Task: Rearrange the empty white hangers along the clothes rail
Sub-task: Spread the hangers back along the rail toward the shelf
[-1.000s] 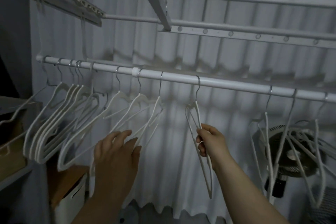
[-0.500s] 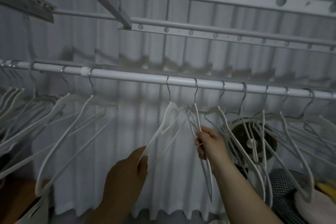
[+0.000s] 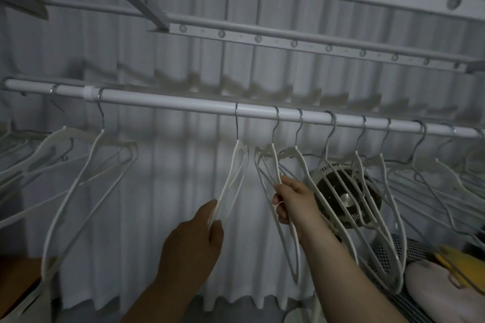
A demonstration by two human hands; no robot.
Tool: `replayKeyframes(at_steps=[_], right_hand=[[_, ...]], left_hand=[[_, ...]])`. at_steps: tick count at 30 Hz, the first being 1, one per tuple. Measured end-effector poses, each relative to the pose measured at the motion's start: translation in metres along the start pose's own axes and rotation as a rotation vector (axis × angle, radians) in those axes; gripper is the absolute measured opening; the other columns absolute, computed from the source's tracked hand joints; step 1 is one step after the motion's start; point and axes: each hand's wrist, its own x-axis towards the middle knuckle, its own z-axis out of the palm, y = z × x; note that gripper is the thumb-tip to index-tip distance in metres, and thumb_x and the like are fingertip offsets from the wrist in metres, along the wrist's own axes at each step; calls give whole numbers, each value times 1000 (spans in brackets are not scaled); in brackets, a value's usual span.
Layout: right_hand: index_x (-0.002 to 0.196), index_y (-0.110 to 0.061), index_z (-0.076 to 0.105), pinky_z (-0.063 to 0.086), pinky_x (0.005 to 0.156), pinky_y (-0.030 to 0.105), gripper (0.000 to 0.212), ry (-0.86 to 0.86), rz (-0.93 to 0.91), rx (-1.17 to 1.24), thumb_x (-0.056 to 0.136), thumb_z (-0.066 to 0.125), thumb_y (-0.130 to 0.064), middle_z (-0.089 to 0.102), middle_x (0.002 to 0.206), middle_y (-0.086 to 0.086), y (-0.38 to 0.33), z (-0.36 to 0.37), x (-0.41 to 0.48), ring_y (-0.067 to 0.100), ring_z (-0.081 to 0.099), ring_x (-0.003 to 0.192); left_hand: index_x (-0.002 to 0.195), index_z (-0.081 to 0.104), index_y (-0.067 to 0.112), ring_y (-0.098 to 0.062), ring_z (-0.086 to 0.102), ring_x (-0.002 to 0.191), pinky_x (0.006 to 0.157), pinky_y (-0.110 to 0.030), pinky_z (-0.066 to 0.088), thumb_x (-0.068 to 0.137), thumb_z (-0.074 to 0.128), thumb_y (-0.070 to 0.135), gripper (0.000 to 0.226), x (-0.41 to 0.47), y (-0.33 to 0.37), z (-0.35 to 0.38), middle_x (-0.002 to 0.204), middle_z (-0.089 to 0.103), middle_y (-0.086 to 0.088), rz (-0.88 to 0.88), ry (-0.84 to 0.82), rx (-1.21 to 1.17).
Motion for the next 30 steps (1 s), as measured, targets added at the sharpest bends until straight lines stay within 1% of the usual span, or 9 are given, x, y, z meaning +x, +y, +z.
replayKeyframes(at_steps=[4,7,9,13,16,19,23,26,30], right_hand=[[115,-10,53,23,32,12,26,-12,6,-9,91,45,-5,47,56,5,0,2,-1,6,31,25],[111,-12,52,24,32,11,24,-22,5,-23,90,45,-4,47,55,4,-1,5,-4,5,31,25],[106,-14,50,23,32,11,21,-27,2,-12,90,44,-2,47,55,4,-1,8,-6,4,30,24],[104,-17,47,21,31,10,22,-38,10,22,91,44,-1,45,55,6,-3,15,-8,3,28,22],[109,-19,46,22,31,9,25,-47,25,35,91,44,-2,45,56,6,-4,19,-7,3,28,22],[117,-16,47,23,30,9,29,-39,35,37,92,43,-2,46,56,6,-2,24,-7,4,29,22],[124,-9,46,23,31,10,34,-42,40,34,91,43,-2,46,57,7,-2,27,-9,4,29,22],[126,-8,47,25,32,11,34,-38,36,5,92,44,-4,47,57,6,-3,28,-9,4,31,24],[126,-6,46,25,31,11,34,-27,40,-14,92,45,-6,48,57,6,-2,29,-10,4,31,23]], left_hand=[[136,35,30,-23,65,82,79,-39,53,93,41,29,44,-3,5,-2,83,69,-7,-6,6,42],[137,32,31,-21,61,75,75,-31,51,94,37,27,44,-5,8,-4,63,52,4,17,31,91],[138,32,30,-17,53,68,70,-27,46,94,37,25,44,-6,9,-6,59,43,8,31,52,115],[137,33,30,-14,51,63,64,-23,41,94,36,23,43,-8,7,-11,59,44,9,31,92,136],[139,31,30,-10,48,58,57,-20,38,95,35,23,45,-8,5,-14,58,42,11,25,107,154],[139,29,29,-3,42,50,48,-12,31,95,35,24,45,-8,2,-17,56,41,11,32,116,184],[139,30,30,-9,45,53,53,-20,37,94,36,25,45,-8,-2,-22,55,42,9,10,113,205],[139,29,30,-4,42,50,48,-15,31,95,36,27,45,-8,-4,-24,55,42,10,15,115,219],[140,27,30,-5,42,50,49,-17,32,95,34,28,45,-6,-3,-25,55,41,10,12,99,242]])
